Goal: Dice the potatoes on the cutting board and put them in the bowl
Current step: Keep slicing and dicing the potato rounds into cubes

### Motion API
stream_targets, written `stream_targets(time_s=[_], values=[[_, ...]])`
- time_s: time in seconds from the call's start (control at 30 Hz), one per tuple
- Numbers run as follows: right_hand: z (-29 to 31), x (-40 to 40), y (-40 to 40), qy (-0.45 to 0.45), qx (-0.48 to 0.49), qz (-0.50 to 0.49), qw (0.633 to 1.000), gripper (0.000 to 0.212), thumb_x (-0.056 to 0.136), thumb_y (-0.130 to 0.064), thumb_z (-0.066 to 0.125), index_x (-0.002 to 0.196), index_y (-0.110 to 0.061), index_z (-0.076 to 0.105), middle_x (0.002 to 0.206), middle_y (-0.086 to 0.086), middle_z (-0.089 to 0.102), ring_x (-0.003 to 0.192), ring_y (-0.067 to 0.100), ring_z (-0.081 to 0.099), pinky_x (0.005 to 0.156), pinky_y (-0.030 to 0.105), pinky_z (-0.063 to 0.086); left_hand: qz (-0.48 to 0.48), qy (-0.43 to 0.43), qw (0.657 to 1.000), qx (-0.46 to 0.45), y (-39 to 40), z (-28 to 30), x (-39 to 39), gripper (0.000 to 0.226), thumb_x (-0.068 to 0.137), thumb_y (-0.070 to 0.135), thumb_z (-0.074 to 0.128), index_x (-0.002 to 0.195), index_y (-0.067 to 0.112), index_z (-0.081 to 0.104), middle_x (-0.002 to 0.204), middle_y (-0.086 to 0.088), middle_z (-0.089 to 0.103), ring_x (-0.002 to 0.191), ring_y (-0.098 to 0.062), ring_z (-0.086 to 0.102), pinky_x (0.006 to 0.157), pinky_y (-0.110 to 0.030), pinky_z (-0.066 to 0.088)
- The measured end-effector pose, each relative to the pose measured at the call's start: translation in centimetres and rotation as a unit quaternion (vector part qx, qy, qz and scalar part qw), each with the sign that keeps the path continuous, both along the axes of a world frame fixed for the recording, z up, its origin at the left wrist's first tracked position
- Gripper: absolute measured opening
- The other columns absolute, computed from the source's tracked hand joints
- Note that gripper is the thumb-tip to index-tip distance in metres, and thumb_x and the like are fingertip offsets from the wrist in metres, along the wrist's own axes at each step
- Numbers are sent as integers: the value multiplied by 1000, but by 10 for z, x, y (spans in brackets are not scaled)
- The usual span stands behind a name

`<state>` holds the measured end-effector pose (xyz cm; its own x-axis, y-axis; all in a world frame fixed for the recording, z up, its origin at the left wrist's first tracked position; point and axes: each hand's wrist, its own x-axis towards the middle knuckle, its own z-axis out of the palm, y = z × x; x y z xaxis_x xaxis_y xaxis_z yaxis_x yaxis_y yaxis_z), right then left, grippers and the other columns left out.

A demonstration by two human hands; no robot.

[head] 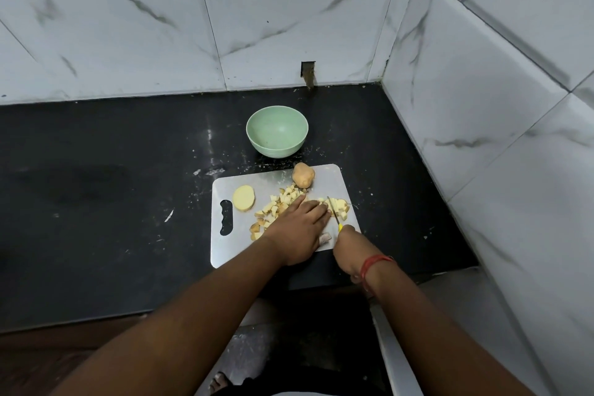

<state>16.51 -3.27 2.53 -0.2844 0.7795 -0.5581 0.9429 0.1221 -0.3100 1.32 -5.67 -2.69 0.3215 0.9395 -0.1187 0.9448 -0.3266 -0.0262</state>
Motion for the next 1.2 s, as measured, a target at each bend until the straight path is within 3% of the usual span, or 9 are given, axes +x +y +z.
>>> stream_targets(time_s=[0.13, 0.27, 0.4, 0.47, 0.6, 0.7, 0.83, 1.13, 1.2], values=[[0, 1, 1, 16, -16, 1, 1000, 25, 98, -10, 42, 121, -4, 51, 120, 22, 57, 93, 28, 53, 75, 33, 38, 1, 19, 1000, 9, -1, -1, 1, 63, 109, 47, 23, 161, 11, 25, 163, -7, 29, 151, -27, 20, 127, -49, 1], [-11, 9, -2, 24, -29, -22, 999, 4, 99, -13, 40, 103, -14, 39, 91, 9, 50, 61, 12, 34, 55, 24, 33, -1, 38, 999, 8, -3, -3, 5, 63, 109, 47, 20, 161, 11, 23, 165, -6, 26, 152, -29, 19, 126, -50, -1], [-15, 13, -11, 45, -16, -65, 997, 27, 100, -16, 39, 75, -22, 29, 73, -2, 33, 59, 9, 30, 55, 20, 30, 2, 54, 998, 15, -3, -5, 8, 63, 109, 47, 20, 161, 11, 24, 165, -7, 27, 152, -30, 20, 126, -52, -1], [-12, 12, -15, 93, -47, -116, 988, 20, 101, -17, 37, 81, -17, 35, 73, 0, 36, 60, 11, 34, 53, 21, 28, 3, 58, 998, 14, -4, -5, 8, 63, 109, 47, 21, 161, 11, 25, 165, -7, 27, 152, -30, 20, 126, -52, -1], [-10, 24, -28, -153, 14, 224, 962, 27, 100, -25, 41, 79, -11, 48, 86, 2, 52, 67, 16, 45, 74, 28, 35, 6, 55, 998, 15, -4, -7, 9, 63, 109, 47, 22, 160, 10, 25, 165, -8, 27, 152, -30, 19, 126, -52, 0], [-22, 31, -38, 32, -54, -39, 997, 21, 101, -18, 38, 112, -6, 51, 105, 10, 56, 65, 12, 41, 61, 21, 34, 17, 41, 999, 17, -5, -7, 10, 63, 109, 47, 22, 160, 11, 25, 165, -8, 26, 152, -29, 18, 126, -51, -2], [-25, 55, -40, 18, 7, 28, 999, 23, 102, -18, 38, 117, -3, 46, 108, 14, 59, 90, 24, 57, 66, 29, 41, 34, 8, 999, 20, -8, -11, 11, 64, 108, 48, 18, 160, 12, 26, 166, -8, 24, 153, -29, 16, 126, -50, -5], [-19, 47, 12, 175, 123, -95, 972, 17, 102, -25, 36, 105, -13, 48, 92, 12, 60, 72, 21, 58, 54, 30, 47, 61, -55, 993, 79, -13, -19, 4, 66, 104, 49, 17, 153, 14, 44, 162, -8, 37, 152, -27, 26, 127, -49, 7], [-23, 37, 33, 173, 153, -119, 966, 16, 100, -15, 41, 108, -12, 54, 105, 11, 60, 86, 25, 61, 71, 34, 54, 74, -57, 992, 82, -16, -19, 1, 65, 104, 49, 20, 152, 14, 45, 160, -8, 39, 151, -27, 29, 126, -51, 13]])
